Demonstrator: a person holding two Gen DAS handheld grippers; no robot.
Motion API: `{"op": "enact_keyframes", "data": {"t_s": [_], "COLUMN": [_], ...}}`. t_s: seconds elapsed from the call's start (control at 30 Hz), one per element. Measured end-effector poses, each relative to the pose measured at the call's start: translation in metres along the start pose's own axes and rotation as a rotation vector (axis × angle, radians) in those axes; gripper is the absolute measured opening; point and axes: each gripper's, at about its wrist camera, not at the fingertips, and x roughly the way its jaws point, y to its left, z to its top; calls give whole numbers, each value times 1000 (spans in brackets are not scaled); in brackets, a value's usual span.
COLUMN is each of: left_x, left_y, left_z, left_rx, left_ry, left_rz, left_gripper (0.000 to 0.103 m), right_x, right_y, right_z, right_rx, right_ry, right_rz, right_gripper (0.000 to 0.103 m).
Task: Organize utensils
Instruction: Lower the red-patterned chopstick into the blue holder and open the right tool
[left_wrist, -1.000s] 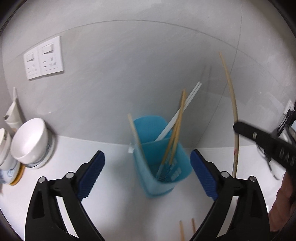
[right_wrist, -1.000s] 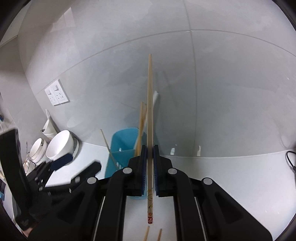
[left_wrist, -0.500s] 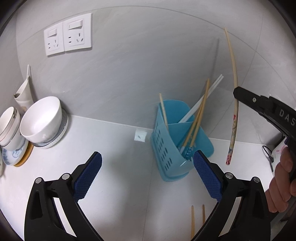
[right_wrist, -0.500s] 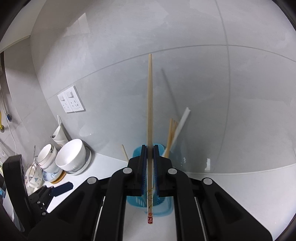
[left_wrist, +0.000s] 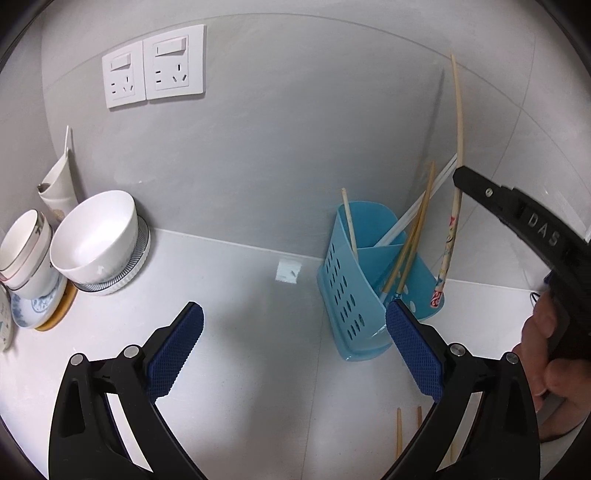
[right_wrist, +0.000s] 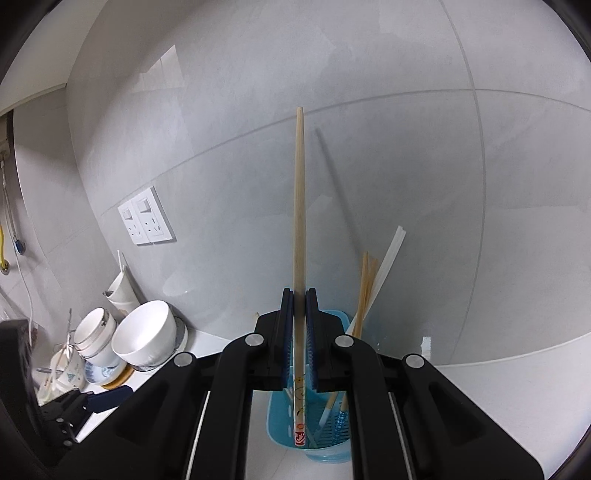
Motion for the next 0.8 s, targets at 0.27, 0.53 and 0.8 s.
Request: {"op": "enact_keyframes", "data": {"t_s": [0.27,0.53,0.8], "left_x": [3,7,15], "left_y": [2,5,8], "left_z": [0,-1,0], "left_rx": [-5,-15,-29], "left_ry": [-2,6,16], "left_rz": [2,3,4], "left_gripper": [97,97,97], "right_x": [12,26,31], "right_y": [-6,-11,-9], "right_z": [-16,-36,-47], "right_rx": [-5,-17,-38], "right_ry": [14,65,114], "right_rz": [-26,-49,-59], "right_gripper": [6,6,9]}}
